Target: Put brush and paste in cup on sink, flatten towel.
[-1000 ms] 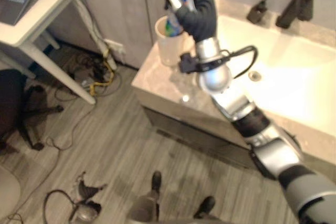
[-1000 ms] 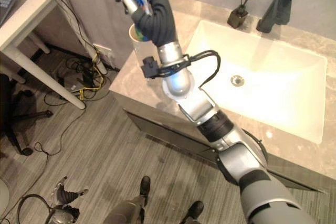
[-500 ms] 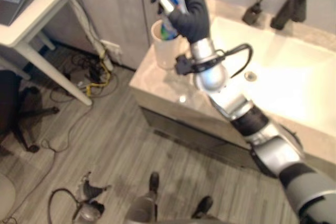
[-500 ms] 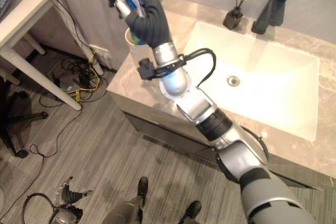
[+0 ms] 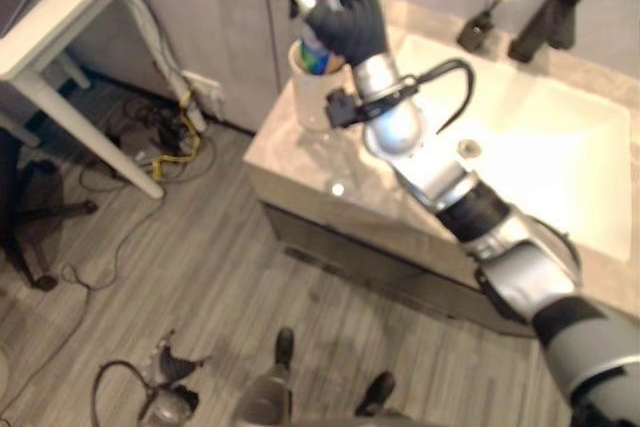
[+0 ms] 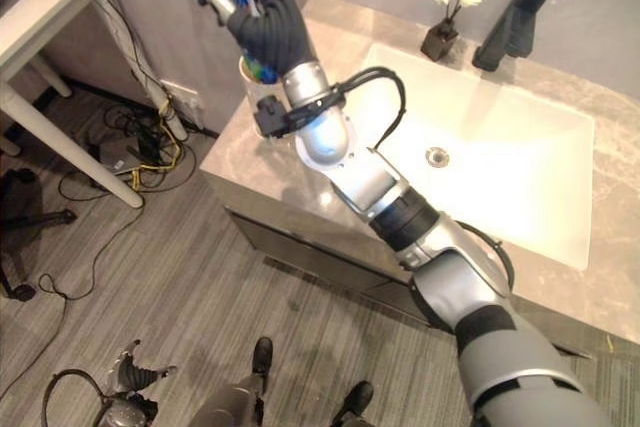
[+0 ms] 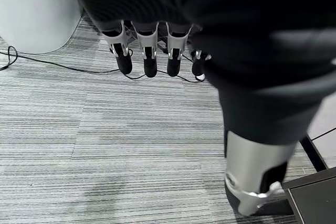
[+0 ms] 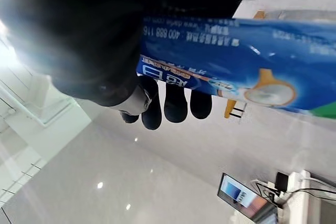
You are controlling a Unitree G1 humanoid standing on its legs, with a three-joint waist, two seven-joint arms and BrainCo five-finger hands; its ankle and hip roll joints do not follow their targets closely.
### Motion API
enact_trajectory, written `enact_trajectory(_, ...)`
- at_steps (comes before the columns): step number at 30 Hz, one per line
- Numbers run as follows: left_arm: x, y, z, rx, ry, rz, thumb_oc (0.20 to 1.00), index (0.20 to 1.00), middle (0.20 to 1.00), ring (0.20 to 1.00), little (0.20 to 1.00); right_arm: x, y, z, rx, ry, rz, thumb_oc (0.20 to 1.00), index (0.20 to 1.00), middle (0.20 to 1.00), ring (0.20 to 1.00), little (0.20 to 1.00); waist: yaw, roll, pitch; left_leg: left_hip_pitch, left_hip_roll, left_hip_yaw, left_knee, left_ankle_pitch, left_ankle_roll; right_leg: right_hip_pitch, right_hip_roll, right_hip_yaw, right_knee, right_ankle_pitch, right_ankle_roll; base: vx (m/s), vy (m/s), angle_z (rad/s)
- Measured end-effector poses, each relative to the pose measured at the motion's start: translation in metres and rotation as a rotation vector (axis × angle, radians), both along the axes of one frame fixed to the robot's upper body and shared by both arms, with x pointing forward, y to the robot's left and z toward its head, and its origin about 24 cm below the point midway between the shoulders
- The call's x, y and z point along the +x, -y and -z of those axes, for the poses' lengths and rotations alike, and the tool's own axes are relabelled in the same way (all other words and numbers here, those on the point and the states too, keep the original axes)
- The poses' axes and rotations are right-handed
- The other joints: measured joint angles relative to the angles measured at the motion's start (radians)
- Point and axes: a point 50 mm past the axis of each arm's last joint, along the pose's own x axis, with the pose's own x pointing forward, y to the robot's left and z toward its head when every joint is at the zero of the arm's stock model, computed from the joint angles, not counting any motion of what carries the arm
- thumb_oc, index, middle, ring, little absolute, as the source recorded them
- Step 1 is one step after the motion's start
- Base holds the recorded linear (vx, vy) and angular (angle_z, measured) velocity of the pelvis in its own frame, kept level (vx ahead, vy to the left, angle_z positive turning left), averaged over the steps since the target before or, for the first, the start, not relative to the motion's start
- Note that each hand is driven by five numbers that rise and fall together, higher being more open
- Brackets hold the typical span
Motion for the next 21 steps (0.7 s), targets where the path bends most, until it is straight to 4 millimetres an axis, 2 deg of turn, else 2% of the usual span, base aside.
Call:
enact_trajectory(6,0.0002,0.0005,0.0010,-0.006,-0.011,0.008,1.000,1.000,1.000,1.000,1.000,0.0090,0.0034,0.0025,-0.018,-0.046,0.019,0.200,0.200,0.200,0.200,0.200,0.000,-0.017,-0.006,-0.001,0.000,-0.001,0.000,0.000,0.000,-0.001,0.001,-0.001,0.000,0.000,0.000,0.00,0.000,0.00)
enact_trajectory(12,-0.0004,0.0018,0.0023,-0.010,-0.024,0.020,1.000,1.000,1.000,1.000,1.000,0.0093,0.0018,0.0048,-0.046,-0.056,0.006,0.200,0.200,0.200,0.200,0.200,-0.002,-0.036,-0.005,0.000,0.001,0.001,0.000,0.000,0.000,-0.001,0.001,0.002,0.000,0.000,0.000,0.00,0.000,0.00)
enact_trajectory(20,-0.0007,0.0019,0.0025,-0.011,-0.026,0.021,1.000,1.000,1.000,1.000,1.000,0.0103,0.0035,0.0050,-0.055,-0.059,0.013,0.200,0.200,0.200,0.200,0.200,-0.001,-0.042,-0.005,0.000,0.001,0.001,0.000,0.000,0.000,-0.001,0.001,0.002,0.000,0.001,-0.001,0.00,0.000,0.00)
enact_trajectory(21,-0.0006,0.0019,0.0024,-0.011,-0.025,0.021,1.000,1.000,1.000,1.000,1.000,0.0107,0.0046,0.0049,-0.057,-0.058,0.017,0.357,0.357,0.357,0.357,0.357,-0.001,-0.042,-0.005,0.000,0.001,0.001,0.000,0.000,0.000,-0.001,0.001,0.002,0.000,0.001,-0.001,0.00,0.000,0.00)
